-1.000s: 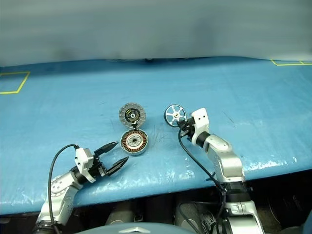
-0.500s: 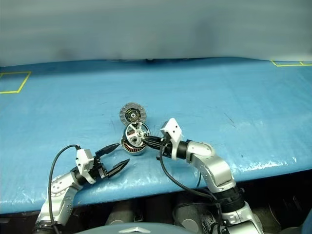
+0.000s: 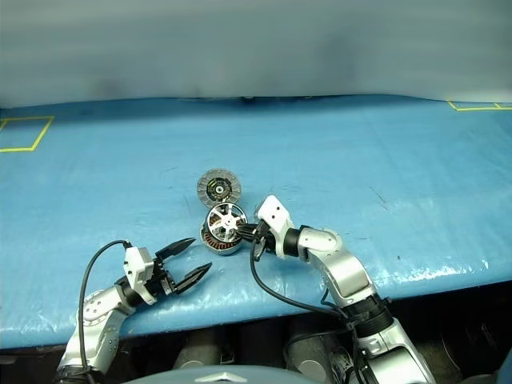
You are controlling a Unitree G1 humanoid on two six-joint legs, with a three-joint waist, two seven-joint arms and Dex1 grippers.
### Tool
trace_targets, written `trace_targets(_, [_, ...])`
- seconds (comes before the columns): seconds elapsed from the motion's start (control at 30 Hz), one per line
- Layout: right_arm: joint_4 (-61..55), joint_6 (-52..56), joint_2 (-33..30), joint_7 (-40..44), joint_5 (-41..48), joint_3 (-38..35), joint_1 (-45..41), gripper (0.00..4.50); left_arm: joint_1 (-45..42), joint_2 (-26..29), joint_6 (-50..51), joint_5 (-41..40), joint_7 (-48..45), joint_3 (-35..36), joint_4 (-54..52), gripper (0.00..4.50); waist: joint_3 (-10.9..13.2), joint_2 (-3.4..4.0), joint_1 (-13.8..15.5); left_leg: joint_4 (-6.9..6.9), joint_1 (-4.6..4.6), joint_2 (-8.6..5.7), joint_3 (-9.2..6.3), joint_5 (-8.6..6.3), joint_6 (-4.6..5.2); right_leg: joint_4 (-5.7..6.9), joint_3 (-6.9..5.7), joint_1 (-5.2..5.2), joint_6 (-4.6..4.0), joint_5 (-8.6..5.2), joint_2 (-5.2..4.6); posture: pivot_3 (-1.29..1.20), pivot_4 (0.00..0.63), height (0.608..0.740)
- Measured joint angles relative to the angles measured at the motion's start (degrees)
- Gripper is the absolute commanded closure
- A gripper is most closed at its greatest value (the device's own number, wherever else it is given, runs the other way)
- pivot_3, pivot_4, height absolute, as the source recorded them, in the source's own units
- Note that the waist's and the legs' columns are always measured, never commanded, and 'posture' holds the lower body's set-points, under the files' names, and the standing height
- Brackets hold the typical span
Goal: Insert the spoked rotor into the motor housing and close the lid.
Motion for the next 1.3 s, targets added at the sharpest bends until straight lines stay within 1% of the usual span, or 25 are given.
trace_targets(0.07, [0.0, 0.0, 0.0, 0.0, -0.1, 0.0, 0.0, 4.45, 0.0, 0.0, 0.0, 0.0, 0.1, 0.0, 0.0, 0.43, 0.0, 0.00, 0.0, 0.00, 0.00, 0.00, 0.00, 0.00, 0.00, 0.00, -0.01, 0.00, 0.00, 0.00, 0.00, 0.00, 0.150, 0.740])
trace_targets(0.2, [0.0, -0.2, -0.2, 0.6, -0.1, 0.3, 0.0, 3.41, 0.0, 0.0, 0.0, 0.0, 0.1, 0.0, 0.0, 0.43, 0.0, -0.01, 0.0, 0.00, 0.02, 0.01, 0.00, 0.00, 0.00, 0.01, -0.01, 0.02, 0.00, 0.00, 0.00, 0.00, 0.150, 0.740])
trace_targets(0.23, [-0.1, -0.3, -0.3, 0.9, 0.0, 0.5, 0.0, 3.05, 0.0, 0.0, 0.0, 0.1, 0.1, 0.0, 0.0, 0.43, 0.0, -0.01, 0.0, 0.01, 0.03, 0.01, 0.00, 0.00, 0.00, 0.01, -0.01, 0.02, 0.00, 0.00, 0.00, 0.00, 0.150, 0.740])
trace_targets(0.47, [-0.1, -0.6, -0.3, 1.2, 0.0, 0.6, 0.0, 3.05, 0.0, 0.0, 0.0, 0.1, 0.1, 0.0, 0.3, 0.43, 0.0, -0.01, 0.0, 0.02, 0.02, 0.01, 0.00, 0.00, 0.00, 0.01, -0.01, 0.01, 0.00, 0.00, 0.01, 0.00, 0.150, 0.740])
trace_targets(0.73, [0.4, -1.2, 1.8, -0.5, 0.1, -0.4, 0.0, 3.05, -0.1, 0.0, -0.3, 0.0, 0.3, 0.4, 0.5, 0.43, 0.0, -0.01, 0.0, 0.03, 0.02, 0.02, -0.01, 0.00, 0.00, 0.02, -0.01, 0.02, 0.00, 0.00, 0.01, 0.00, 0.150, 0.740])
trace_targets(0.83, [1.8, -1.4, 3.0, -1.8, -0.1, -0.7, -0.1, 3.64, -0.1, 0.0, -0.4, -0.1, 0.5, 1.3, 0.5, 0.43, 0.0, -0.02, 0.0, 0.03, 0.02, 0.01, -0.01, 0.00, 0.00, 0.02, -0.01, 0.02, 0.00, 0.00, 0.01, 0.00, 0.150, 0.740])
trace_targets(0.9, [3.6, -1.8, 3.8, -3.0, -0.6, -0.8, -0.2, 4.28, -0.2, 0.0, -0.5, -0.2, 0.7, 1.8, 0.5, 0.43, 0.0, -0.02, 0.0, 0.03, 0.02, 0.01, -0.01, 0.00, 0.00, 0.02, -0.01, 0.03, 0.00, 0.00, 0.01, 0.00, 0.150, 0.740])
trace_targets(0.93, [4.4, -2.1, 4.1, -3.4, -1.1, -0.7, -0.2, 4.46, -0.2, -0.1, -0.5, -0.3, 0.8, 2.0, 0.5, 0.43, 0.0, -0.02, 0.0, 0.03, 0.01, 0.01, 0.00, 0.00, 0.00, 0.03, -0.01, 0.02, 0.00, 0.01, 0.01, 0.00, 0.150, 0.740])
trace_targets(1.3, [5.3, -3.9, 4.0, -4.2, -5.9, 2.3, -0.6, 4.46, -0.4, -0.3, -0.6, -0.3, 1.2, 2.1, 0.5, 0.43, -0.1, -0.07, -0.3, 0.03, 0.14, 0.05, 0.00, 0.01, -0.02, 0.05, -0.01, 0.10, -0.02, -0.01, 0.03, 0.00, 0.150, 0.740])
